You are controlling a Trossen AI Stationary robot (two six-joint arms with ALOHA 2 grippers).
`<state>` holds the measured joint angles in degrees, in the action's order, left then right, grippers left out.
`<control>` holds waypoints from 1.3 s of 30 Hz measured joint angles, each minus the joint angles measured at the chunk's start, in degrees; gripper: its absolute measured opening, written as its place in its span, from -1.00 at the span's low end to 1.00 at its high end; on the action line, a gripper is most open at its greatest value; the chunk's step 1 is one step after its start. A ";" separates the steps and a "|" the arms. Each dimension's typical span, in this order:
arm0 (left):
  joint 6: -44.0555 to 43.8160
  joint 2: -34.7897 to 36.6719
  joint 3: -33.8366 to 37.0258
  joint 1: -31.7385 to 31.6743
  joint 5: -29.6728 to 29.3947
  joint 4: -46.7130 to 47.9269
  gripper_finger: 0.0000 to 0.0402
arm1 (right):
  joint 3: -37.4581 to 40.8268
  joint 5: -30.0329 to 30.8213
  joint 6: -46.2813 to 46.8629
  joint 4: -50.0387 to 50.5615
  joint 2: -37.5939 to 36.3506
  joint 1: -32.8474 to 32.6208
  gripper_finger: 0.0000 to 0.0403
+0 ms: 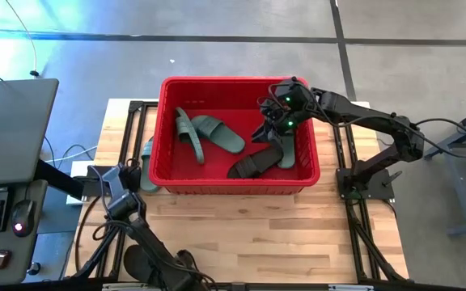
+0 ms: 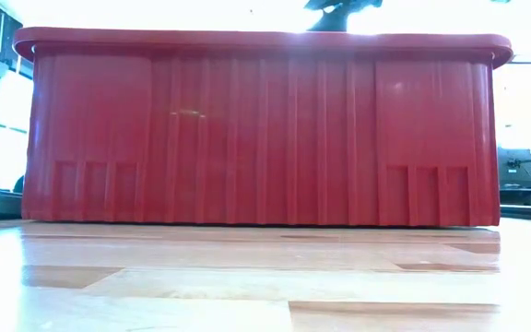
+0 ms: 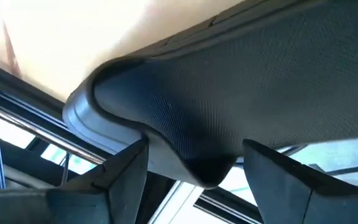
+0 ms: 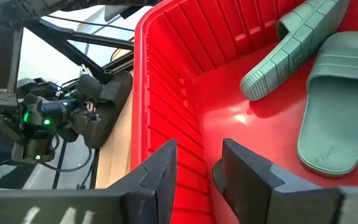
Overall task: Pick and place slides into bin
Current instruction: Put the black slide into the red bin
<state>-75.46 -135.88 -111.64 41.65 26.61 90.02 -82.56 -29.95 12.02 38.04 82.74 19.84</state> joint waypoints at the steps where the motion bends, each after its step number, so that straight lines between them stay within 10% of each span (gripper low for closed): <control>1: 0.00 -0.26 -0.02 0.00 0.04 -0.02 0.22 | 0.00 0.00 0.01 0.01 0.00 0.00 -0.41; 11: -5.47 -0.75 0.00 0.80 4.75 0.22 0.15 | 0.00 0.00 2.09 -0.04 0.02 0.00 -0.41; 39: -11.50 3.00 -1.22 2.77 0.15 -0.43 -0.97 | 0.00 0.02 2.52 -0.13 0.02 0.00 -0.41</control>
<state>-86.96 -132.88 -112.86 44.42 26.76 89.59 -82.56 -29.93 14.55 37.91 82.76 19.84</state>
